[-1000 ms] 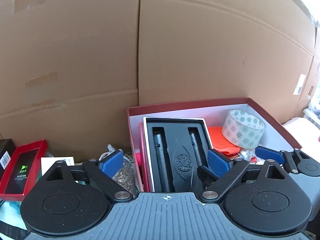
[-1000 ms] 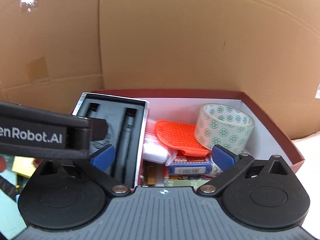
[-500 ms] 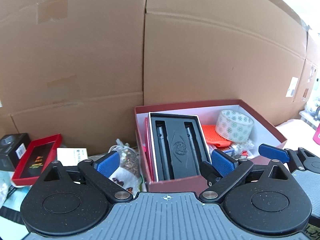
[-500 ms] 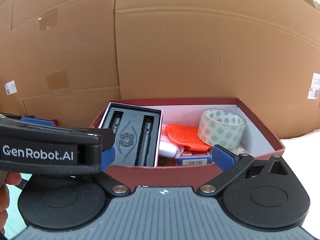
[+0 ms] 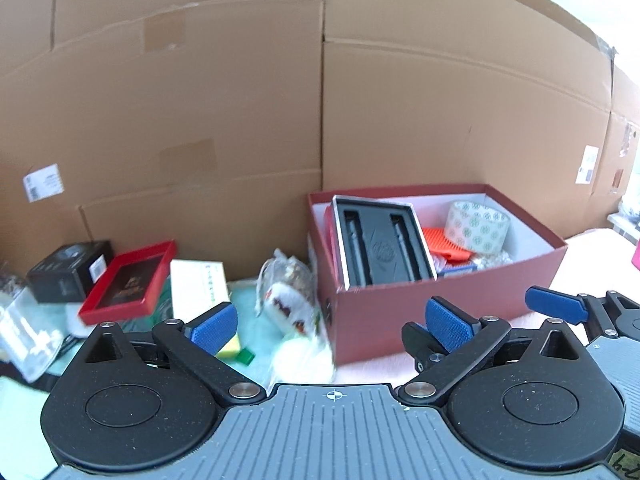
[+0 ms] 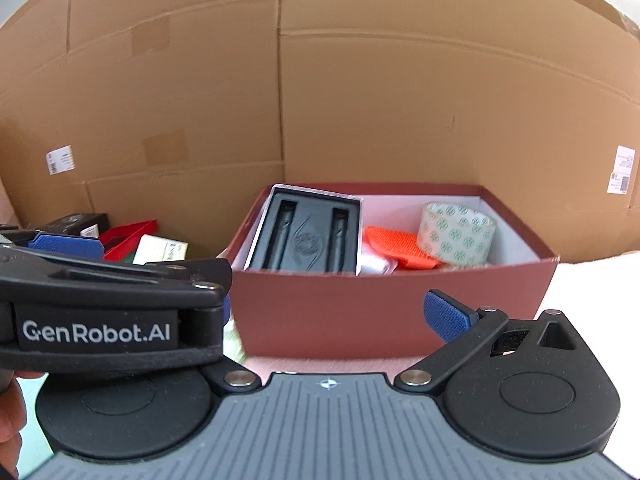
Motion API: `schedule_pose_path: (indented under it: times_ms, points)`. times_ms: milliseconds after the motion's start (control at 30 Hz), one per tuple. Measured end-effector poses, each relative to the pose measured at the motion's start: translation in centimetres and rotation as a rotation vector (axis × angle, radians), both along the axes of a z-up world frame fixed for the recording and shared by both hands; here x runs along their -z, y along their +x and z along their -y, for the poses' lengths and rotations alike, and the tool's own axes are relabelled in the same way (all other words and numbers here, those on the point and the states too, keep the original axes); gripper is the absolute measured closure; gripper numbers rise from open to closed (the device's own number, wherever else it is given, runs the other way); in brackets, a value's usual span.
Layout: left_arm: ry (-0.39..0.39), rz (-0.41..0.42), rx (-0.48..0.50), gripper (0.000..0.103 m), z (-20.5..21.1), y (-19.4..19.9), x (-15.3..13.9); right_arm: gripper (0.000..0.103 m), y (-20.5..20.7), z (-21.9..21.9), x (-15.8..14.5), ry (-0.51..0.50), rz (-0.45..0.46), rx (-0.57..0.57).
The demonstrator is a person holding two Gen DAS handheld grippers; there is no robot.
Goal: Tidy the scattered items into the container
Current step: 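Move both tools back toward the marker pen on the cloth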
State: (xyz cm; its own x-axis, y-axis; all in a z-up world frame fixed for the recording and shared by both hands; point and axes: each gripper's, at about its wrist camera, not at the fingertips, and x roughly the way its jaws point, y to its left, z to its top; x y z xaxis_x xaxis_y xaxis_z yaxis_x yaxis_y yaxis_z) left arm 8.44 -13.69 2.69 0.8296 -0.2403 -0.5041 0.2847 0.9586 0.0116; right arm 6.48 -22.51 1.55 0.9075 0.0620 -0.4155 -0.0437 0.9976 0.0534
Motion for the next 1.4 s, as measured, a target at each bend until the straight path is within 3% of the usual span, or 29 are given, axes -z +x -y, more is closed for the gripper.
schedule_pose_path:
  times_ms: [700,1033,1400]
  points:
    - [-0.066,-0.119,-0.116,0.0,-8.6,-4.6,3.8,0.0,-3.9,-7.5,3.2,0.012,-0.043,-0.237]
    - [-0.102,-0.186,-0.166,0.0,-12.1,-3.6,6.0,0.0,-3.3,-11.4,4.6,-0.035,-0.073,-0.329]
    - [-0.131,-0.255,-0.19,0.003,-14.8,-1.1,8.2,0.012,-1.0,-12.9,6.6,-0.059,-0.143,-0.35]
